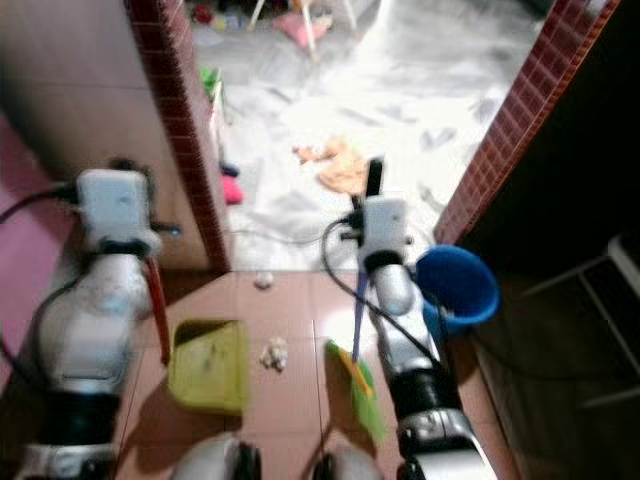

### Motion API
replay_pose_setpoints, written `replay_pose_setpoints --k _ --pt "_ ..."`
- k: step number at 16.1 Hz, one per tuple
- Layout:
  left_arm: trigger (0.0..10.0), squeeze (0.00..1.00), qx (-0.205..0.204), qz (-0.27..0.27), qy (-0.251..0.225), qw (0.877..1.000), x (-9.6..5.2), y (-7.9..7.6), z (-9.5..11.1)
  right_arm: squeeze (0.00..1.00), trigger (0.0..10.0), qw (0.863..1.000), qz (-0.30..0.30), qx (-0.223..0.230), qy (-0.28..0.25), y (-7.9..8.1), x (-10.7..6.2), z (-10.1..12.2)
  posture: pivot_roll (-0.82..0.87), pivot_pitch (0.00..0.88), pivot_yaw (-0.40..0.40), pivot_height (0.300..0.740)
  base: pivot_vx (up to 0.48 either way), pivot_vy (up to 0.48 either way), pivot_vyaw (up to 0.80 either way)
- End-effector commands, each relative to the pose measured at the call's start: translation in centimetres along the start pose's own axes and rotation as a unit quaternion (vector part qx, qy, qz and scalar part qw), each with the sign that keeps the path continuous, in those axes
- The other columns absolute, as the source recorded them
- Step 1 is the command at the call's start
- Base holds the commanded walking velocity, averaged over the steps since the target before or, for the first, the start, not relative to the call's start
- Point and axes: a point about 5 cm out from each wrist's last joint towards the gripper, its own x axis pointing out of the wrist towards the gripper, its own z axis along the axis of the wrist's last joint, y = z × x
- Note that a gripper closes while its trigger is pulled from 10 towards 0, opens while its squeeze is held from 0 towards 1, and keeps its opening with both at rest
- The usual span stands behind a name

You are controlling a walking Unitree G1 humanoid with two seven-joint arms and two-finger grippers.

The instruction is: Sweep floor

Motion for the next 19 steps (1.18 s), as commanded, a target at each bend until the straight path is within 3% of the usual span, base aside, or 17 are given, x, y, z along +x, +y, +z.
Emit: replay_pose_setpoints --k 1,7,12,19 --pt "10.0 0.0 -0.006 -0.005 -0.039 0.999 0.5 0.2 1.2 0.0 10.0 1.0 -0.004 -0.01 -0.028 -0.3 0.5 1.4 0.02 0.051 -0.041 0.74 0.0 0.0 0.0" --pt "10.0 0.0 -0.023 -0.014 -0.006 1.0 0.5 -0.8 -1.3 0.0 10.0 0.999 -0.011 -0.004 -0.033 -0.4 0.3 1.7 0.0 0.085 -0.029 0.74 0.0 0.0 0.0" --pt "10.0 0.0 -0.031 -0.024 -0.027 0.999 1.9 -1.9 -0.7 0.0 10.0 0.999 -0.014 0.007 -0.035 -0.5 -0.1 2.2 -0.03 0.147 -0.013 0.74 0.0 0.0 0.0" --pt "10.0 0.0 -0.045 0.0 -0.058 0.997 2.8 0.0 0.9 0.0 10.0 0.999 0.02 0.025 -0.031 0.8 -0.1 2.2 0.01 0.145 -0.023 0.74 0.291 0.0 0.54"
